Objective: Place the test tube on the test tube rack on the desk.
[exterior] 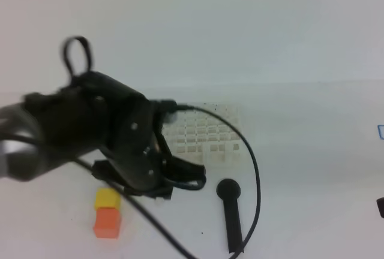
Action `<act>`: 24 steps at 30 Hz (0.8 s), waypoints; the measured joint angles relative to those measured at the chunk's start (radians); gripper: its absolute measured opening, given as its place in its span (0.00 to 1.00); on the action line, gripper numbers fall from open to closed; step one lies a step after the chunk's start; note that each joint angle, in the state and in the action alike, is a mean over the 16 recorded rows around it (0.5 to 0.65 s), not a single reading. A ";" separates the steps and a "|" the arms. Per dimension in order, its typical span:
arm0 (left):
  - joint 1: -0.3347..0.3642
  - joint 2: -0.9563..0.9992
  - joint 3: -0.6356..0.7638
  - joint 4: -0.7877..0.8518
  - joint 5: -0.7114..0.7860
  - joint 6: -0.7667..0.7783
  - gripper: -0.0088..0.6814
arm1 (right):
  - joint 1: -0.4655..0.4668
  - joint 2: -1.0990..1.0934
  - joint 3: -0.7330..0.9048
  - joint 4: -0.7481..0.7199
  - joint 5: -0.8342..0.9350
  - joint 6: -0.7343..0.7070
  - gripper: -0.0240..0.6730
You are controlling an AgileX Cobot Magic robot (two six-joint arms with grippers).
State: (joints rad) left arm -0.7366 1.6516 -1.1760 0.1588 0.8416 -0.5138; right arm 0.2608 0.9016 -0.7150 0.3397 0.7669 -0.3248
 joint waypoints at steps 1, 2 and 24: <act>0.000 -0.034 0.001 0.005 -0.003 -0.002 0.17 | 0.000 0.000 0.000 0.006 -0.001 -0.002 0.67; 0.000 -0.068 0.003 0.011 -0.007 -0.003 0.18 | 0.000 0.000 0.000 0.013 -0.002 -0.006 0.67; 0.000 -0.740 0.674 0.335 -1.045 0.006 0.17 | 0.000 0.007 0.000 0.667 -0.018 -0.629 0.67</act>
State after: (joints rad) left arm -0.7366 0.9114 -0.5024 0.4935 -0.2034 -0.5082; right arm 0.2611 0.9085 -0.7150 1.0070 0.7485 -0.9536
